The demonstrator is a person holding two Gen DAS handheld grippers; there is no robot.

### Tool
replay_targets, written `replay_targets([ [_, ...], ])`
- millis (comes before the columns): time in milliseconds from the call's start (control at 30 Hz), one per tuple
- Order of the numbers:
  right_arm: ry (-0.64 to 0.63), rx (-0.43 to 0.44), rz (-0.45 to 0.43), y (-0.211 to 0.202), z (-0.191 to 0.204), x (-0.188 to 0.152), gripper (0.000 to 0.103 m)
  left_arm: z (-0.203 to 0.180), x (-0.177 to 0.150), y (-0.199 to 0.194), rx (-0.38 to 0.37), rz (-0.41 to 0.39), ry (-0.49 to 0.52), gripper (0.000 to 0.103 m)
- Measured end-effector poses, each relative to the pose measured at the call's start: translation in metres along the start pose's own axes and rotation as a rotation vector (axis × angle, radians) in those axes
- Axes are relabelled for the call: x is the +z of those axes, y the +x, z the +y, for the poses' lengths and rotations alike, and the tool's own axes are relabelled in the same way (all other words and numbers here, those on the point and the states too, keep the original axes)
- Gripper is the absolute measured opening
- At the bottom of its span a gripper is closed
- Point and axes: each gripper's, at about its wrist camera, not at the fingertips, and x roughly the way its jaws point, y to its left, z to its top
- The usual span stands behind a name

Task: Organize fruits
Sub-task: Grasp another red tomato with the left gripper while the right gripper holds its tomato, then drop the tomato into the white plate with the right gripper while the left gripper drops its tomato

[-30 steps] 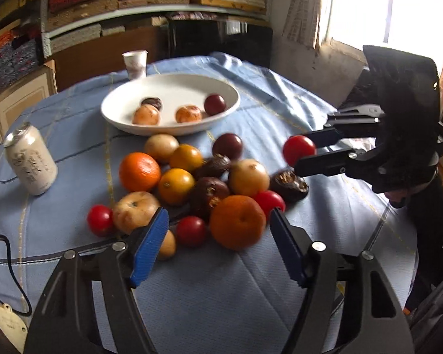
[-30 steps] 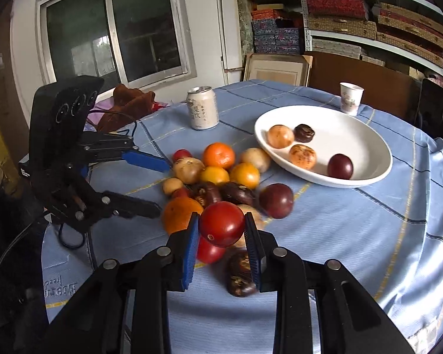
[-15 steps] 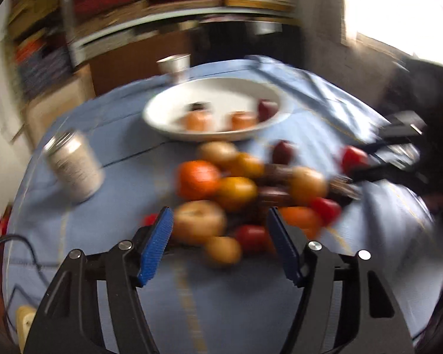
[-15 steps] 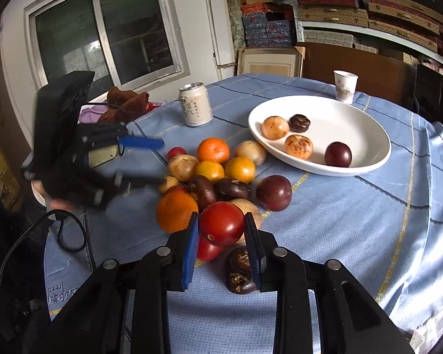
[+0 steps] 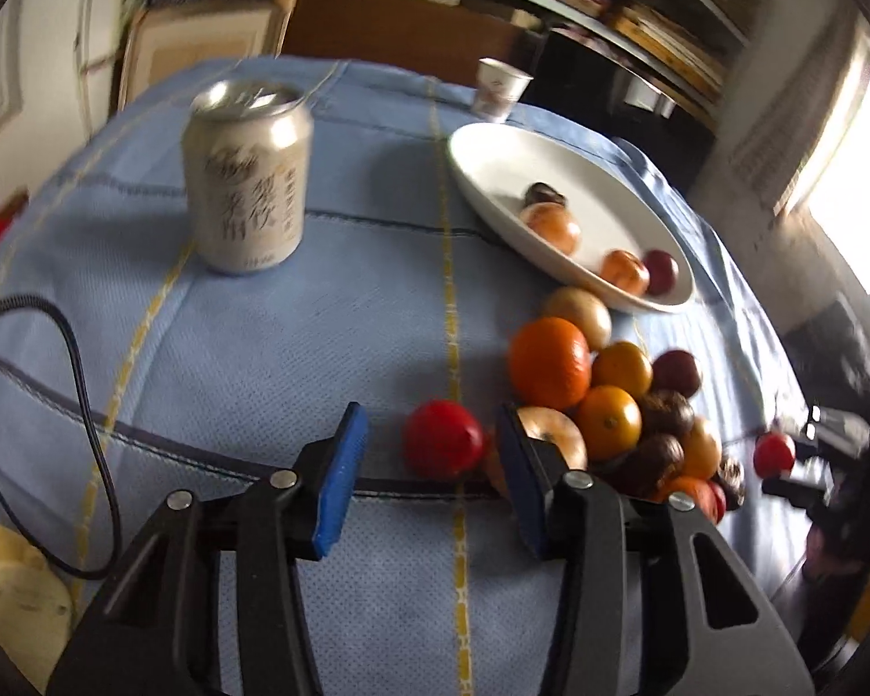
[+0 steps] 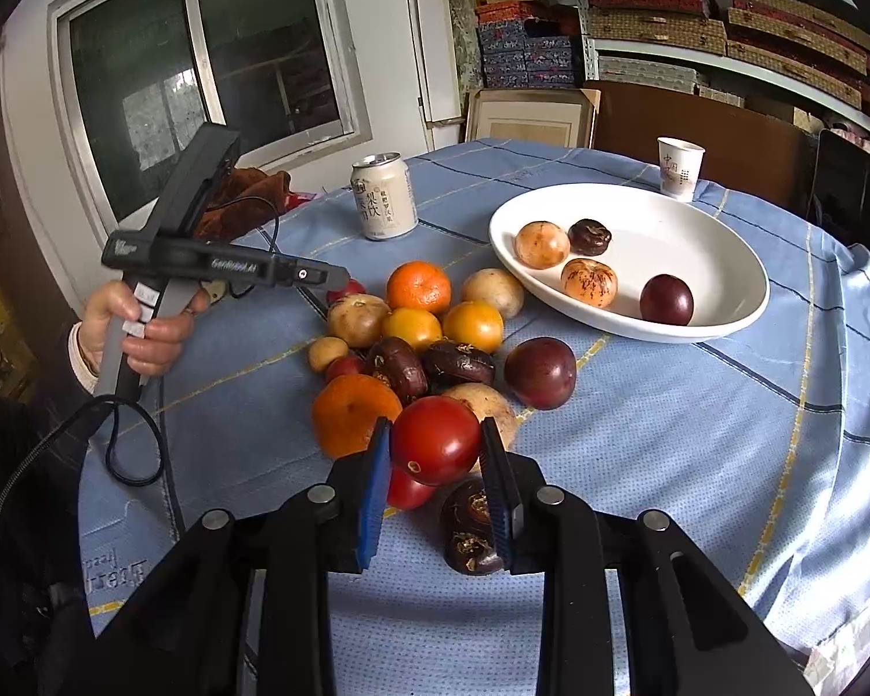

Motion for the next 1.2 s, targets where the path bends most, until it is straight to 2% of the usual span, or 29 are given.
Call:
replay_targets([
  [67, -0.001, 0.002, 0.002, 0.000, 0.001, -0.001, 0.030, 0.002, 0.000, 0.006, -0.026, 0.022, -0.030, 0.042],
  [300, 0.004, -0.003, 0.004, 0.001, 0.001, -0.001, 0.030, 0.002, 0.004, 0.016, -0.014, 0.040, -0.062, 0.040],
  [500, 0.003, -0.004, 0.008, 0.001, 0.001, -0.002, 0.030, -0.007, 0.006, 0.020, 0.003, 0.066, -0.034, 0.039],
  [600, 0.003, -0.003, 0.008, 0.001, 0.001, -0.003, 0.030, -0.009, 0.001, 0.018, -0.016, 0.085, -0.043, 0.031],
  [667, 0.007, -0.007, 0.010, 0.003, 0.000, -0.002, 0.030, -0.016, 0.001, 0.021, 0.016, 0.071, 0.000, 0.031],
  [733, 0.009, -0.008, 0.010, 0.002, -0.001, -0.002, 0.030, -0.017, 0.001, 0.024, 0.010, 0.082, 0.003, 0.031],
  [967, 0.016, -0.006, 0.001, 0.001, -0.003, -0.001, 0.030, -0.024, -0.004, 0.019, 0.052, 0.047, 0.039, 0.030],
  [1067, 0.034, 0.005, -0.015, -0.001, -0.006, -0.001, 0.030, -0.026, -0.002, 0.007, 0.076, -0.013, 0.047, 0.030],
  [1200, 0.075, 0.011, -0.048, -0.004, -0.017, 0.001, 0.030, -0.034, 0.003, -0.014, 0.051, -0.086, 0.074, 0.030],
])
